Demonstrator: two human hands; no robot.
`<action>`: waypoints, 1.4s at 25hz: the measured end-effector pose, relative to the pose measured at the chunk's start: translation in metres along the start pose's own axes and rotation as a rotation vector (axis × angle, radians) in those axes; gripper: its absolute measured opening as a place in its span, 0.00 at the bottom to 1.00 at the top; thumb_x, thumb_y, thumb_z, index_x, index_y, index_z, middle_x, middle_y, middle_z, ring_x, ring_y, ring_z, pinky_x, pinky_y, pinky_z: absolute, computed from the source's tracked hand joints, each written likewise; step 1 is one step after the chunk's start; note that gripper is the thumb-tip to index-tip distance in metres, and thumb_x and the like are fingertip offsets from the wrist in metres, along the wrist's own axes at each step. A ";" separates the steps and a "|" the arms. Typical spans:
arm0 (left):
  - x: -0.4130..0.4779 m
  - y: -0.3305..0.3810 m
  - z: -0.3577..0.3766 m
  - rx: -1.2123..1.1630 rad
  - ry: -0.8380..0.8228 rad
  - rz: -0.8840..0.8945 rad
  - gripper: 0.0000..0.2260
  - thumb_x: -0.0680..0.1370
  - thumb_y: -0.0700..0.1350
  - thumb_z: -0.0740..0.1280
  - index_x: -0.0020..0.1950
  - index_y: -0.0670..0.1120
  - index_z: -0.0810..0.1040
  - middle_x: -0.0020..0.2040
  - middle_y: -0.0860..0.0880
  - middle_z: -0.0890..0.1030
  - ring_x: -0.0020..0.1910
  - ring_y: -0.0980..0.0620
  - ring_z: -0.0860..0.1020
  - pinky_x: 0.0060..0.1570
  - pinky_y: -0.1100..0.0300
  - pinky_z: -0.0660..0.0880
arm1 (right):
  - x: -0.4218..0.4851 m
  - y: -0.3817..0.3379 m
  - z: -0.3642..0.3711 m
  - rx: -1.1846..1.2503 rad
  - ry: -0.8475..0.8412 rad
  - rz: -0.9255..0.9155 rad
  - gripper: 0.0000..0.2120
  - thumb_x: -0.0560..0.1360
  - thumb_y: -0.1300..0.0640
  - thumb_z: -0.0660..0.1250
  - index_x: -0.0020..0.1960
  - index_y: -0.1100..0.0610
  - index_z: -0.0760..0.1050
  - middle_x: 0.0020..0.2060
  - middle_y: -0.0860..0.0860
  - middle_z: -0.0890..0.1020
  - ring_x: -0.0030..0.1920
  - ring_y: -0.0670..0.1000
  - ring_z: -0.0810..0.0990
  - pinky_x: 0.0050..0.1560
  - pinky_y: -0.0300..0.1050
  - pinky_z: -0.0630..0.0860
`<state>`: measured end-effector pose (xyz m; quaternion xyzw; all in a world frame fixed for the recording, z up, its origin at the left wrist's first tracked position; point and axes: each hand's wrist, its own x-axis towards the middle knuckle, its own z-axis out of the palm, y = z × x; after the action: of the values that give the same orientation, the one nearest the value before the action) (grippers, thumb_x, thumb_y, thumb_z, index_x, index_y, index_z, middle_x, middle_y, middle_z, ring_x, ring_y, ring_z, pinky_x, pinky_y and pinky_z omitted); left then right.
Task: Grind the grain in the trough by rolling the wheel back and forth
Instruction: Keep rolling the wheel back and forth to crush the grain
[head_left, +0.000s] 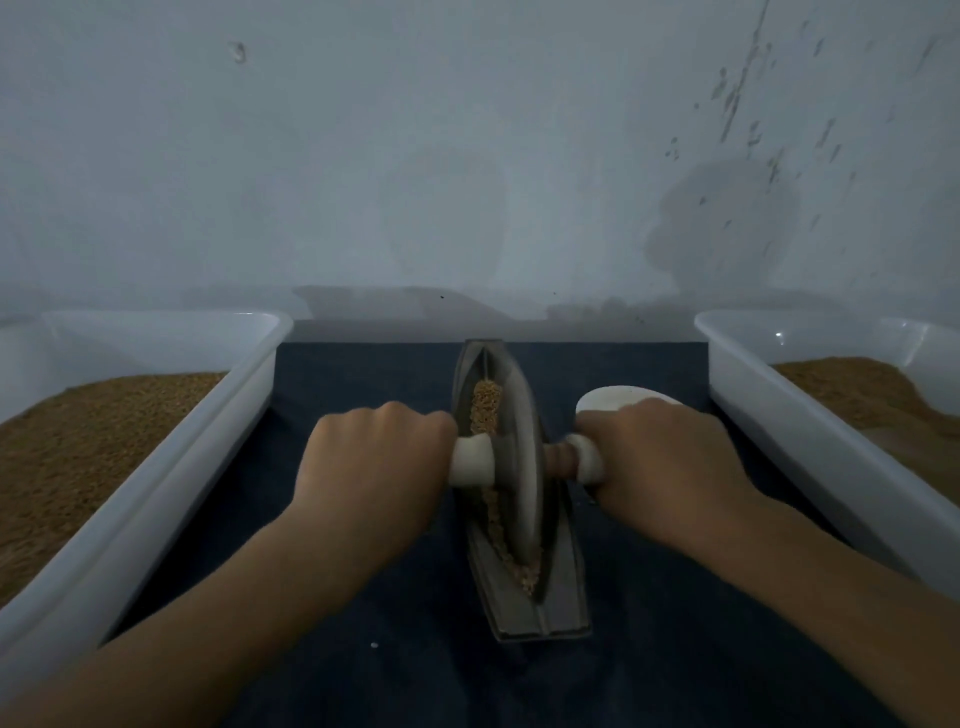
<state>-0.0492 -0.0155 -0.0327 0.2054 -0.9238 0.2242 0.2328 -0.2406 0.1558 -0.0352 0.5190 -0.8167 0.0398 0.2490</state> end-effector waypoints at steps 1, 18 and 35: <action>-0.002 -0.001 -0.003 0.003 0.029 0.003 0.25 0.58 0.49 0.78 0.35 0.53 0.59 0.27 0.55 0.56 0.23 0.54 0.51 0.28 0.64 0.46 | -0.005 0.001 -0.003 -0.026 0.026 -0.010 0.22 0.63 0.50 0.71 0.32 0.43 0.55 0.28 0.44 0.68 0.28 0.44 0.66 0.26 0.38 0.50; 0.002 -0.003 0.001 0.015 -0.023 0.000 0.24 0.61 0.51 0.77 0.36 0.54 0.60 0.28 0.55 0.54 0.23 0.55 0.53 0.26 0.63 0.48 | 0.001 0.000 -0.005 -0.039 0.010 -0.014 0.23 0.62 0.50 0.72 0.31 0.43 0.55 0.27 0.44 0.68 0.27 0.42 0.63 0.27 0.37 0.48; 0.000 0.000 0.002 0.026 -0.025 -0.009 0.22 0.61 0.48 0.77 0.36 0.53 0.61 0.28 0.54 0.62 0.24 0.52 0.61 0.26 0.62 0.50 | 0.001 -0.001 -0.001 -0.008 -0.018 0.035 0.19 0.65 0.51 0.70 0.32 0.44 0.57 0.29 0.44 0.70 0.29 0.45 0.68 0.26 0.38 0.53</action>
<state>-0.0503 -0.0164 -0.0340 0.2154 -0.9228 0.2323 0.2194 -0.2401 0.1551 -0.0345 0.5039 -0.8281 0.0359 0.2430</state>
